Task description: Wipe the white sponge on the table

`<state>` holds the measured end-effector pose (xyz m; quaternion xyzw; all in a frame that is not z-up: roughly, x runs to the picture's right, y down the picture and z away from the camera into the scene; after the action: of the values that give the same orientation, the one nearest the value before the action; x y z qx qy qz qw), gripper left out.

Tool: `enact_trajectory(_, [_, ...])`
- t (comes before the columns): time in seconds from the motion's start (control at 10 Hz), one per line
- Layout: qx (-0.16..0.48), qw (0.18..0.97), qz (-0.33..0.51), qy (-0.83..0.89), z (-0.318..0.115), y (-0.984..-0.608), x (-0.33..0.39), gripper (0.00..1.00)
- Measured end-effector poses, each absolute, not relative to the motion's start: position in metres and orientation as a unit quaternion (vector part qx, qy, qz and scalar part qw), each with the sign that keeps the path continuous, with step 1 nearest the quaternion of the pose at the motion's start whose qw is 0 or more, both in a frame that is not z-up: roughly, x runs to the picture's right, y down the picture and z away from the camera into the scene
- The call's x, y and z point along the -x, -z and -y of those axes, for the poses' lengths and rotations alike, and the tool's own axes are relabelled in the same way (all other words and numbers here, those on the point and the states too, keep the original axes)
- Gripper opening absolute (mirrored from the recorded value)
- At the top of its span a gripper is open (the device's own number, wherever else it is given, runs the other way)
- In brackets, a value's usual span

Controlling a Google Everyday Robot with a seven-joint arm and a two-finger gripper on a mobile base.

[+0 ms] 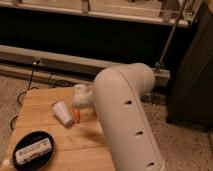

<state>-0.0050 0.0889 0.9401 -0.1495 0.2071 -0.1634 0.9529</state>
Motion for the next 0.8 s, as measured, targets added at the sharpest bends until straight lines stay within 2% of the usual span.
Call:
enact_trajectory(0.4, [0.154,0.944,-0.254,0.146,-0.086,-0.926,-0.048,0.51])
enact_trajectory(0.8, [0.180,0.934,-0.279,0.134,-0.125,-0.912,-0.085,0.51])
